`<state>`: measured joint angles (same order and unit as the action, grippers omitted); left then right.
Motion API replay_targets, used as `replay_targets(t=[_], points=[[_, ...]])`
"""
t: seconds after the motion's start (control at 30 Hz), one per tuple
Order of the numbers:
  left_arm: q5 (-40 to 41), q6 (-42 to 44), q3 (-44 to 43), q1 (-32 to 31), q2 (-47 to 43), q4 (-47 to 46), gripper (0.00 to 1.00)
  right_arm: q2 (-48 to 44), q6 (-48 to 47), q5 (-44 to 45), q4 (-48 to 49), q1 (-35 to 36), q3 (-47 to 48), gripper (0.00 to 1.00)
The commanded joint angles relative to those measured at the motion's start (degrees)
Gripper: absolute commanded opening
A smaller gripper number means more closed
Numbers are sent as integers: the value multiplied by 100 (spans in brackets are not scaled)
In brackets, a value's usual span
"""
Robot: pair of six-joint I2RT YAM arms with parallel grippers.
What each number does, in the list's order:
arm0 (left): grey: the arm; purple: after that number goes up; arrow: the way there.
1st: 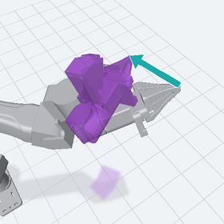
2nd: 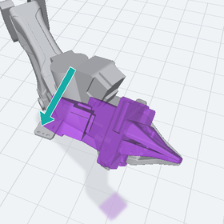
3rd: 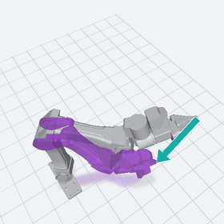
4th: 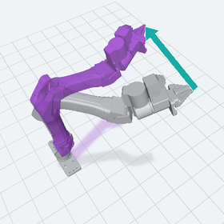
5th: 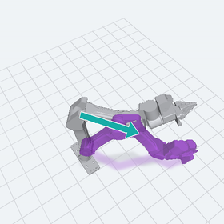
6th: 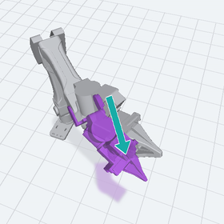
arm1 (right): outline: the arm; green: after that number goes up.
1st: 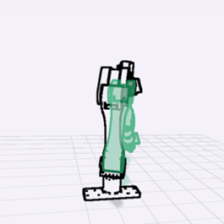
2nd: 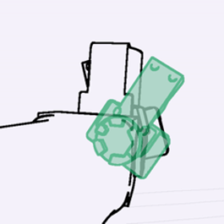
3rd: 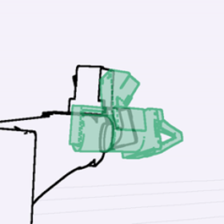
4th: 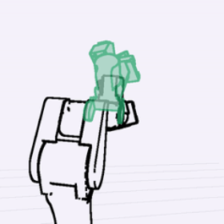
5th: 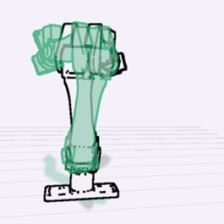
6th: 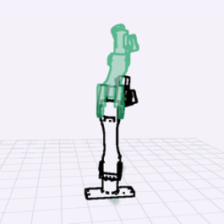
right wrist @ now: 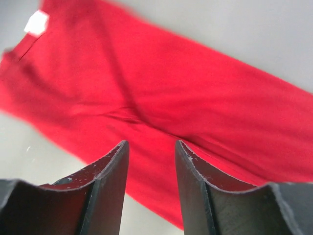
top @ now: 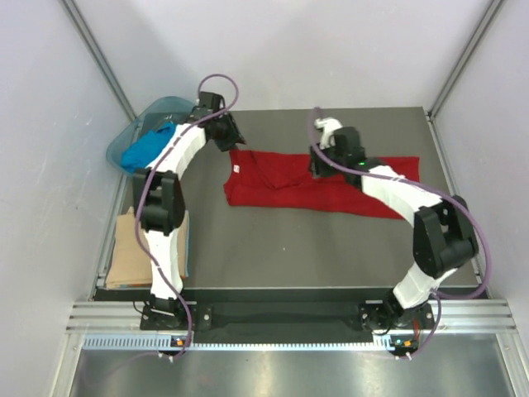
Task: Fold and stack the t-shirts
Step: Fold the tshirt
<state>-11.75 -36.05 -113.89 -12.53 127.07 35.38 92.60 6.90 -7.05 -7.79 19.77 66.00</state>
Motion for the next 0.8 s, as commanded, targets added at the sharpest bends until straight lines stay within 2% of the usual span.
replay_targets(t=[0.0, 0.17, 0.27, 0.47, 0.77], points=[[225, 11, 743, 321, -1453, 110, 43, 407, -863, 98, 401, 579, 501, 43], [6, -235, 2515, 612, -2343, -319, 43, 995, -1400, 536, 384, 1370, 976, 43], [-301, -270, 3317, 603, -2765, -627, 43, 1278, -1524, 626, 349, 1599, 1205, 42], [-1222, -481, 4171, 603, -2916, -1076, 43, 1857, -1744, 652, 392, 1933, 1486, 42], [-1426, -561, 4796, 559, -2643, -1516, 42, 2324, -2166, 863, 173, 2180, 1908, 42]])
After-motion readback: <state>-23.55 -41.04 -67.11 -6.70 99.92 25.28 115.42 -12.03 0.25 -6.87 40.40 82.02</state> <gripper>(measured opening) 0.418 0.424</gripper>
